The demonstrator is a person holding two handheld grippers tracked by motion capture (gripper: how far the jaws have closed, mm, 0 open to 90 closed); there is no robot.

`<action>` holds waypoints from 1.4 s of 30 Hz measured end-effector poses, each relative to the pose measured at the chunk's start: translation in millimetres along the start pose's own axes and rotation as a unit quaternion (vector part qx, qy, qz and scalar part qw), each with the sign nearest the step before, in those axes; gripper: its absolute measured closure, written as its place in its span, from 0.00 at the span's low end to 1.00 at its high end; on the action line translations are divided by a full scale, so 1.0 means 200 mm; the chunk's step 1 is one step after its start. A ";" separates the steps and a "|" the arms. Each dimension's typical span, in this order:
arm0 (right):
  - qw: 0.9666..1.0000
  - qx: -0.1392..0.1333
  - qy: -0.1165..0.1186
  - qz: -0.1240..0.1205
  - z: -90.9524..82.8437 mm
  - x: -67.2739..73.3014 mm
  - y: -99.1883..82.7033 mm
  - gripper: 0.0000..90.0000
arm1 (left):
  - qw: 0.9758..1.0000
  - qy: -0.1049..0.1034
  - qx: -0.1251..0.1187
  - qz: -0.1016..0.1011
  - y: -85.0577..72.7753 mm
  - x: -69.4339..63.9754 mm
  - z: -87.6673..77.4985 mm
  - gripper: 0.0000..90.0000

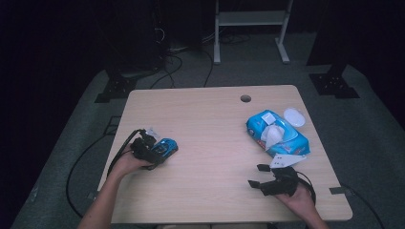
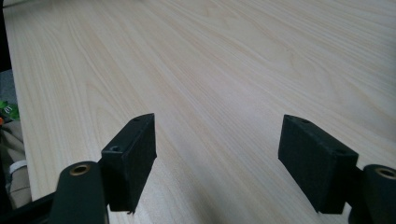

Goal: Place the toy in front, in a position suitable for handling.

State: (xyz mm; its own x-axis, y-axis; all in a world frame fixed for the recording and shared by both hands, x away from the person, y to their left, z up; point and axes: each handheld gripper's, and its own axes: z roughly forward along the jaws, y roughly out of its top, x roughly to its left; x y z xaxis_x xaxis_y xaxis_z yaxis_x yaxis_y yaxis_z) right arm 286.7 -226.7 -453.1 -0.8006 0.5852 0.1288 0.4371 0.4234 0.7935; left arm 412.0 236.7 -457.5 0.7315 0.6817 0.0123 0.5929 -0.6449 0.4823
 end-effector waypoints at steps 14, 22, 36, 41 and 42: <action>1.000 0.002 0.001 0.002 0.01 0.00 0.00 0.30 | 1.000 -0.007 0.025 0.017 0.04 0.00 0.01 0.17; 1.000 0.003 0.003 0.003 0.01 0.00 0.00 0.30 | 0.999 -0.013 0.031 0.028 0.06 0.00 0.00 0.27; 1.000 0.002 0.005 0.006 0.01 0.00 0.00 0.30 | 0.999 -0.020 0.044 0.023 0.08 0.00 0.00 0.28; 1.000 0.002 0.005 0.006 0.01 0.00 0.00 0.30 | 0.998 -0.038 0.046 0.016 0.07 0.02 -0.01 0.23; 1.000 0.002 0.005 0.005 0.01 0.00 0.00 0.30 | 0.998 -0.037 0.047 0.020 0.07 0.02 -0.01 0.20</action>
State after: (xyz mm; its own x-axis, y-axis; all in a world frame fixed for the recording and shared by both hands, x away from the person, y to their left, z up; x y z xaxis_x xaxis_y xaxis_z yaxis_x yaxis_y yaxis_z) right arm 287.9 -225.3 -455.2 -0.7997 0.5831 0.1431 0.4477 0.4201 0.7894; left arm 422.0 231.0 -450.0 0.7756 0.6301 -0.0373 0.5900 -0.7027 0.3976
